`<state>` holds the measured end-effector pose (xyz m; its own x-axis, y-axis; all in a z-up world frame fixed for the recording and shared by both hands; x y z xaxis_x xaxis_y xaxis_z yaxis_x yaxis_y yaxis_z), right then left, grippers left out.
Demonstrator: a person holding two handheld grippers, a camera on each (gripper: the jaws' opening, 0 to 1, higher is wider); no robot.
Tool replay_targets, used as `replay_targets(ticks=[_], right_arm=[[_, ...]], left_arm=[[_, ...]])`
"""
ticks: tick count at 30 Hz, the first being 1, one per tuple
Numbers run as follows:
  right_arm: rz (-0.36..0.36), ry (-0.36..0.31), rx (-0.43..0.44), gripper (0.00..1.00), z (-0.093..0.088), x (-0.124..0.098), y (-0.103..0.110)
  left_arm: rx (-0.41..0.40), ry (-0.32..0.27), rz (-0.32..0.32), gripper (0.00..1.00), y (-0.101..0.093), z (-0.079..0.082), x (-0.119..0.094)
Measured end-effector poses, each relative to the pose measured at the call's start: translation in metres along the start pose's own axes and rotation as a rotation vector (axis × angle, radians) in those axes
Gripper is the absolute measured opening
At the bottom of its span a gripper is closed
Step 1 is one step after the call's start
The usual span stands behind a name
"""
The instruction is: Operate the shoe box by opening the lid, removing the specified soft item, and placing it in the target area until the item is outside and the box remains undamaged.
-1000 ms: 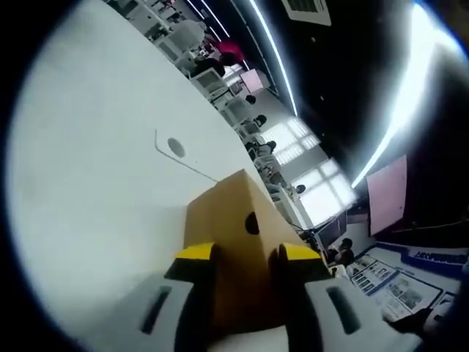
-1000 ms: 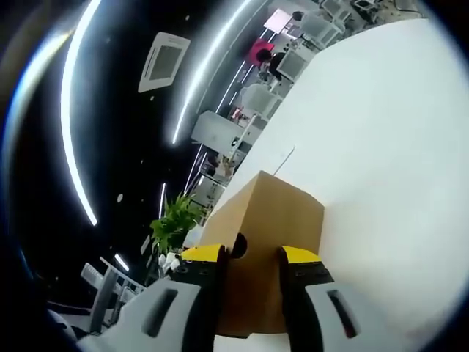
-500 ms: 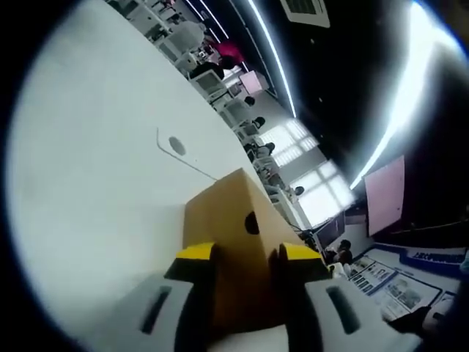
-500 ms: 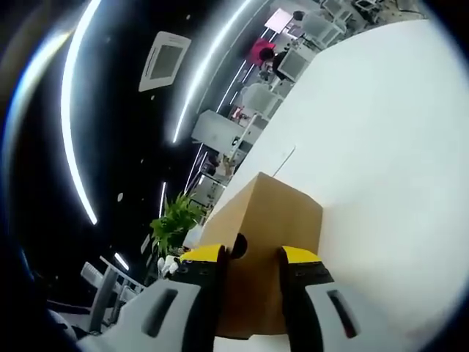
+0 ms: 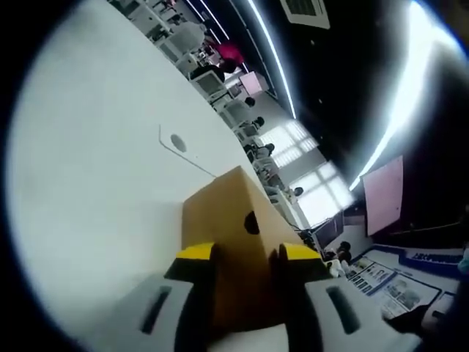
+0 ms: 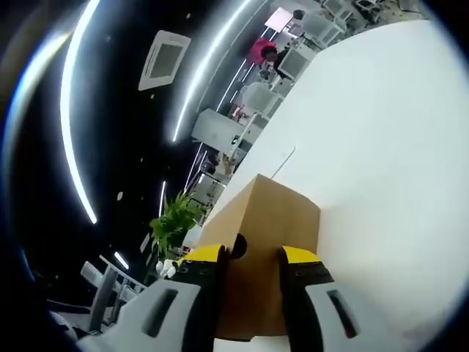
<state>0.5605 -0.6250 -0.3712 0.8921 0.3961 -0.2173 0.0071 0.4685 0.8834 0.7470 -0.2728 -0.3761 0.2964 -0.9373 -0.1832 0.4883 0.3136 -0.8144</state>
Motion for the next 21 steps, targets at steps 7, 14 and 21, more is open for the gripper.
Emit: replay_targets(ticks=[7,14,21], right_arm=[[-0.002,0.009,-0.006,0.29,0.006,0.001,-0.004],[-0.004,0.019,-0.014,0.29,0.01,0.002,-0.006],[-0.005,0.034,-0.02,0.29,0.012,0.003,-0.006]], left_arm=[[-0.002,-0.003,0.002,0.33,-0.001,-0.003,-0.004],[-0.005,-0.009,0.005,0.33,-0.002,-0.007,-0.008],[-0.012,-0.022,0.009,0.33,-0.004,-0.01,-0.01]])
Point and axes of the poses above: the point that each gripper's makers call its tool centre point, and the gripper's own axes: x roughly forward along the fingers, y roughly to its left, z roughly out of its top, the point moved 9 cm from there along -x, roughly backward along the fingers, and after that the axes turned 4 degrees about x, right-handed, at the moved point
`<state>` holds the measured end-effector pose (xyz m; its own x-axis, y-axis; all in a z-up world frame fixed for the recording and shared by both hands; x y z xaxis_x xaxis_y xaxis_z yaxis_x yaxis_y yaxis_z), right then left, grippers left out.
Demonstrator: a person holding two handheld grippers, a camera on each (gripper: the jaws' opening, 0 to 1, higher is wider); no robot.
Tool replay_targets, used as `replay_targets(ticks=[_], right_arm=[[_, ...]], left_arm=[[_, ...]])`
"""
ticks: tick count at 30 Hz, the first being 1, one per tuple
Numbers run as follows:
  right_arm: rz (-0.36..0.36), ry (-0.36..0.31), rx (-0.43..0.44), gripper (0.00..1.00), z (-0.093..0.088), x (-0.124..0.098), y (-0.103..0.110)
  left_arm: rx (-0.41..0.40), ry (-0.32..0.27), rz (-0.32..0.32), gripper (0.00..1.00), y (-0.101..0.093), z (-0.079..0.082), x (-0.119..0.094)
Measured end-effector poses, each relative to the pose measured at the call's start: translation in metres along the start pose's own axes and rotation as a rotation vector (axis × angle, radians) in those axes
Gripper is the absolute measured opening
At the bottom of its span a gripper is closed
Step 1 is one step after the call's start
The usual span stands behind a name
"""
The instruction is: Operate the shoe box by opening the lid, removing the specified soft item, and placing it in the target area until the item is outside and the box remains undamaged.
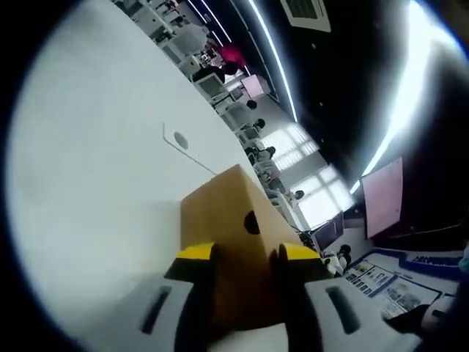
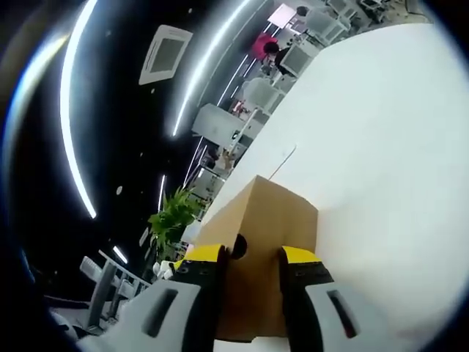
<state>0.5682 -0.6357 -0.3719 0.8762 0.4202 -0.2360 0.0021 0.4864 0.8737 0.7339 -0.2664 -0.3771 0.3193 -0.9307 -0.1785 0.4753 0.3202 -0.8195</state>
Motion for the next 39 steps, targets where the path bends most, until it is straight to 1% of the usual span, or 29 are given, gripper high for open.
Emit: replay_targets(ticks=[15,27,39], right_arm=[[-0.006,0.018,-0.01,0.29,0.004,0.002,0.0],[-0.01,0.037,-0.009,0.29,0.007,0.003,0.0],[-0.02,0.041,-0.017,0.29,0.008,0.006,0.0]], left_arm=[[0.004,-0.006,0.009,0.33,-0.005,-0.008,-0.006],[-0.018,-0.025,0.001,0.33,-0.005,-0.013,-0.009],[-0.031,-0.033,0.005,0.33,-0.007,-0.019,-0.013]])
Point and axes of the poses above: the point that each gripper's makers call its tool centre point, and the gripper's own axes: x roughly forward along the fingers, y roughly to its left, z roughly out of its top, the point moved 9 cm from there along -x, roughly backward along the fingers, and after that the axes turned 4 degrees about x, right-handed, at the moved point
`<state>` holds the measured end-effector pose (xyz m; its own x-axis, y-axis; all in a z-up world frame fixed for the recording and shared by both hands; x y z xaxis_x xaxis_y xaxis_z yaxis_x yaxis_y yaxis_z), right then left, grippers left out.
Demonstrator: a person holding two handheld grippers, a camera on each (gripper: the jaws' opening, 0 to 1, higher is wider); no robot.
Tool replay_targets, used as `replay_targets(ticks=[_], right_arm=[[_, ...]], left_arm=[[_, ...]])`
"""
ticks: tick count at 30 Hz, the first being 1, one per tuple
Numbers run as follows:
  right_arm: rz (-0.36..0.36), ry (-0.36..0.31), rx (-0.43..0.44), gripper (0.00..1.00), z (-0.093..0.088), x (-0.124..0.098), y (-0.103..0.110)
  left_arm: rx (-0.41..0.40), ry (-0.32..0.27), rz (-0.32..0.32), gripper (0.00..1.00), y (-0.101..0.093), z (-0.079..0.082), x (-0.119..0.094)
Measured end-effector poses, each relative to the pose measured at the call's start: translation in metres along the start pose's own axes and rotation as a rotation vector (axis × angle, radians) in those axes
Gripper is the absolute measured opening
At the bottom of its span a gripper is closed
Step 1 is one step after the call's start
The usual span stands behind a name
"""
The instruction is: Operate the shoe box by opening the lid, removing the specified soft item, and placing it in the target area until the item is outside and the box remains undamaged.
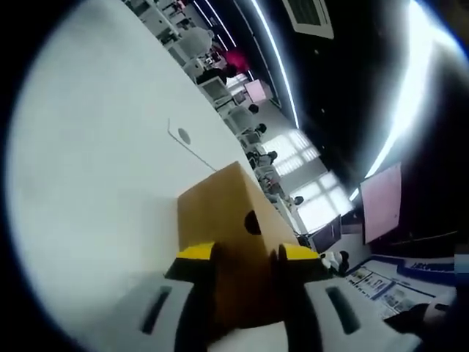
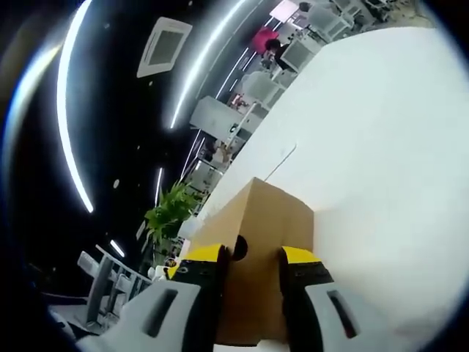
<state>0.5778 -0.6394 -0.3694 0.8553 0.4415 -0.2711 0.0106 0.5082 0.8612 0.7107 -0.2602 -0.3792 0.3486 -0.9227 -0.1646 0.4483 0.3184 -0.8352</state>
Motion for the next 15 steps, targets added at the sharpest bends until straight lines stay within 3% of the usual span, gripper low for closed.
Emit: replay_targets(ticks=[15], right_arm=[[-0.01,0.012,-0.013,0.29,-0.0008,0.0035,0.005]], left_arm=[[-0.046,-0.03,-0.015,0.32,-0.0004,-0.0077,-0.0053]])
Point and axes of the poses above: the point that each gripper's makers call its tool centre point, and the gripper's own axes: x roughly forward along the fingers, y roughly to its left, z roughly out of its top, the point moved 9 cm from there along -x, roughly backward along the fingers, and after that the axes turned 4 degrees about x, right-handed, at the moved point
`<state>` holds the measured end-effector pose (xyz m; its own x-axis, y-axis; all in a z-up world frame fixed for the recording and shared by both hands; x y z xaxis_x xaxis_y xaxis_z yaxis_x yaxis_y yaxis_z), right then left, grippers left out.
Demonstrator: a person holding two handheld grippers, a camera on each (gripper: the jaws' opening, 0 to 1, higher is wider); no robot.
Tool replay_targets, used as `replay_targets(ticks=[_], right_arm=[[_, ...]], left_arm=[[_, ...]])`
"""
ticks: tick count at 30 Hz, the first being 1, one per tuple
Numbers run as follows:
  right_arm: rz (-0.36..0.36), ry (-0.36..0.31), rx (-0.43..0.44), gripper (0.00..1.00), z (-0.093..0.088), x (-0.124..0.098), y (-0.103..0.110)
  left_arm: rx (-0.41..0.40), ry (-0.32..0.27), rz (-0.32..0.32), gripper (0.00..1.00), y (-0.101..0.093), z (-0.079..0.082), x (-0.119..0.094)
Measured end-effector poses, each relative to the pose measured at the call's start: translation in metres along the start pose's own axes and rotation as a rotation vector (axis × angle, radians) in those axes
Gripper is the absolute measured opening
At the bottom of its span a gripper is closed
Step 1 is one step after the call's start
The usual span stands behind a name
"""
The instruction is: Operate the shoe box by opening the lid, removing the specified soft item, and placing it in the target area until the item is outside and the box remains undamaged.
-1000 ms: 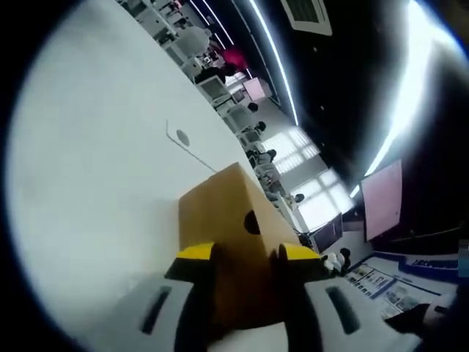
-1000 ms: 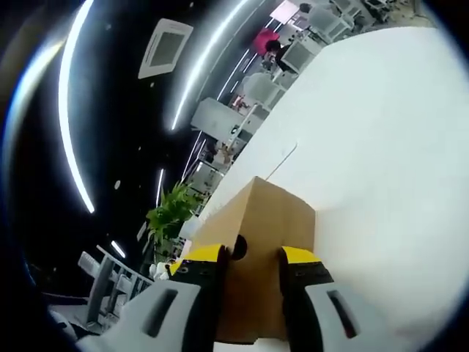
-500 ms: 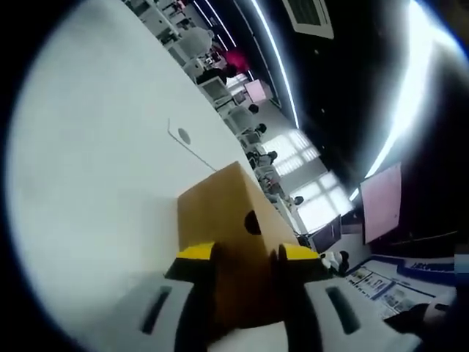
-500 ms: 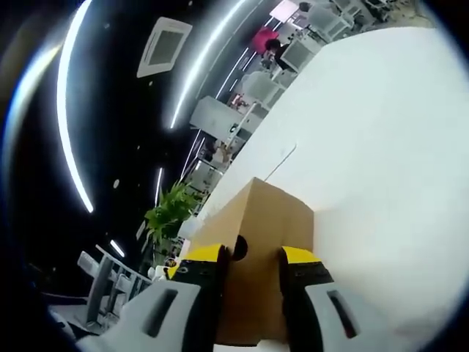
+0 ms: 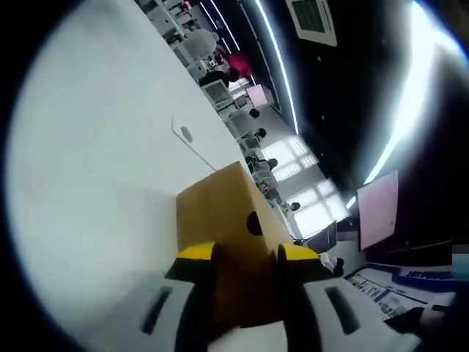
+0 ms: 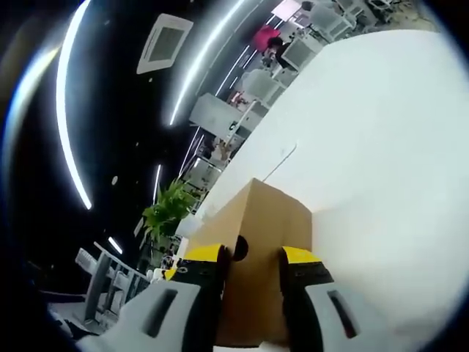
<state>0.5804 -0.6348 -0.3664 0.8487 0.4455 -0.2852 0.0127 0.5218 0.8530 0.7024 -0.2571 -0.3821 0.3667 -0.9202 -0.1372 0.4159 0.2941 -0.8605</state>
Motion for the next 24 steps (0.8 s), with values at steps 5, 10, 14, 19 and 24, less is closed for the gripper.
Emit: replay_targets(ticks=[5,10,14,19,24], right_arm=[[-0.002,0.0,-0.007,0.29,-0.001,0.0,0.002],[-0.002,0.003,-0.008,0.29,0.002,0.001,0.0],[-0.004,0.005,-0.018,0.29,0.002,0.002,0.001],[-0.001,0.006,-0.019,0.29,0.002,0.003,0.002],[-0.003,0.002,-0.023,0.3,0.002,0.004,0.003]], left_arm=[[-0.003,-0.002,0.0,0.32,-0.001,-0.003,-0.001],[-0.017,-0.017,-0.008,0.32,-0.001,-0.006,-0.003],[-0.025,-0.026,-0.013,0.32,-0.002,-0.008,-0.004],[-0.04,-0.034,-0.021,0.32,-0.001,-0.01,-0.005],[-0.045,-0.036,-0.023,0.31,-0.002,-0.011,-0.007]])
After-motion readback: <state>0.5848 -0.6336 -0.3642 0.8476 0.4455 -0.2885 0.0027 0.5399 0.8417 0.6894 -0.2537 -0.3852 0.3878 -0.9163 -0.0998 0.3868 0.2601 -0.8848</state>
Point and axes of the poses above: the point that each gripper's makers call its tool centre point, and the gripper's own axes: x roughly forward along the fingers, y roughly to its left, z roughly out of its top, the point moved 9 cm from there along -x, roughly backward along the fingers, and after that the axes turned 4 degrees about x, right-handed, at the moved point
